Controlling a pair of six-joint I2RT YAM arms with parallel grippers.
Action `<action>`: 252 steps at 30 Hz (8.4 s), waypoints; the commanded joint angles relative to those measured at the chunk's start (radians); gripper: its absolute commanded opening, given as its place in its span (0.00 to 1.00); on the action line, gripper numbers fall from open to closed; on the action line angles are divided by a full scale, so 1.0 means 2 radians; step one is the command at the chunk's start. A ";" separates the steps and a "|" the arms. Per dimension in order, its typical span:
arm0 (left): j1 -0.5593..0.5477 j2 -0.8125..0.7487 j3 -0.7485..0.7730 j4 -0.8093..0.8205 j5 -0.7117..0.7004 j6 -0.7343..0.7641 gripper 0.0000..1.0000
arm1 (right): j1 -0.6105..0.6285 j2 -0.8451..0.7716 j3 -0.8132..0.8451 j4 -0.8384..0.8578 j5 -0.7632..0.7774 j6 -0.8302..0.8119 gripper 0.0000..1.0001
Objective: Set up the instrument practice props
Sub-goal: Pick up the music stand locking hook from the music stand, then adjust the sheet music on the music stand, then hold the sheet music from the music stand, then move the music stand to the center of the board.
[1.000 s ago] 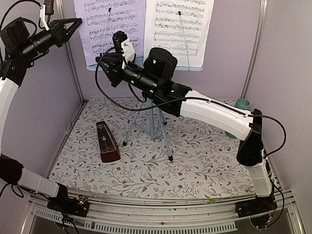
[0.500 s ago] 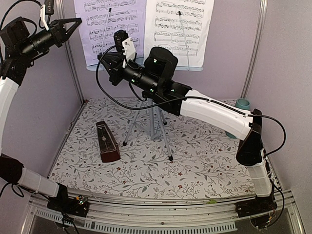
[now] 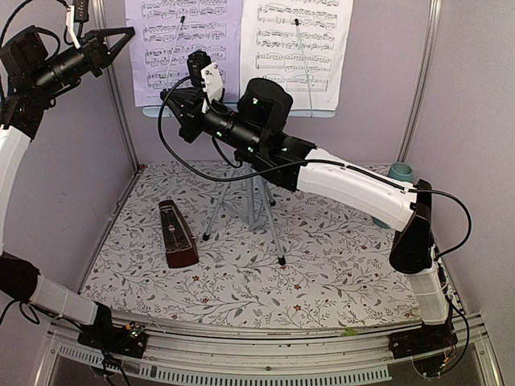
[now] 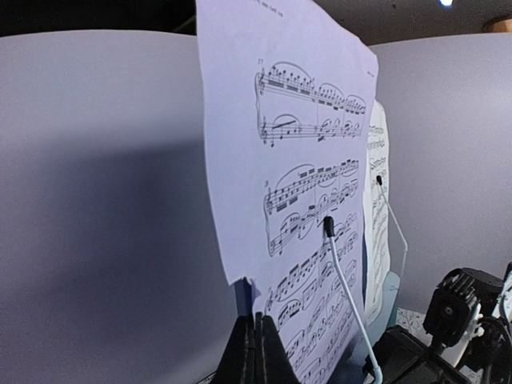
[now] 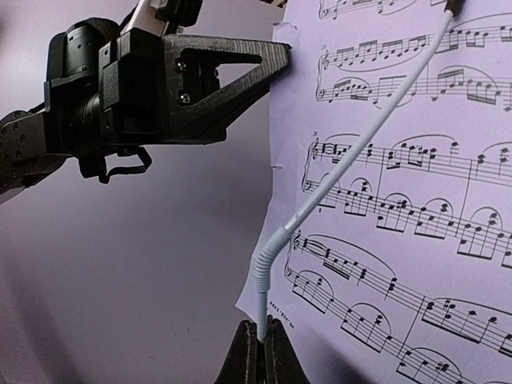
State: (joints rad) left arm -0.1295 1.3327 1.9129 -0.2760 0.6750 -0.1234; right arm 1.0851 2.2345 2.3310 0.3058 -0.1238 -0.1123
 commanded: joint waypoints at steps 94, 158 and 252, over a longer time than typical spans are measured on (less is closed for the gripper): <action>0.006 -0.018 -0.004 -0.032 -0.026 0.042 0.27 | 0.022 -0.051 -0.061 -0.006 0.011 -0.028 0.44; 0.004 -0.179 -0.233 0.056 -0.080 -0.028 0.51 | 0.058 -0.374 -0.554 0.005 0.187 0.081 0.99; -0.249 0.105 -0.444 0.255 -0.321 -0.093 0.96 | -0.104 -0.154 -0.604 -0.139 0.214 0.157 0.00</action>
State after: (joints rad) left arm -0.6506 1.5013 0.9874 0.2062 0.0357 -0.3187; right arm 0.9176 1.8992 1.0859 0.0597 0.2539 0.1673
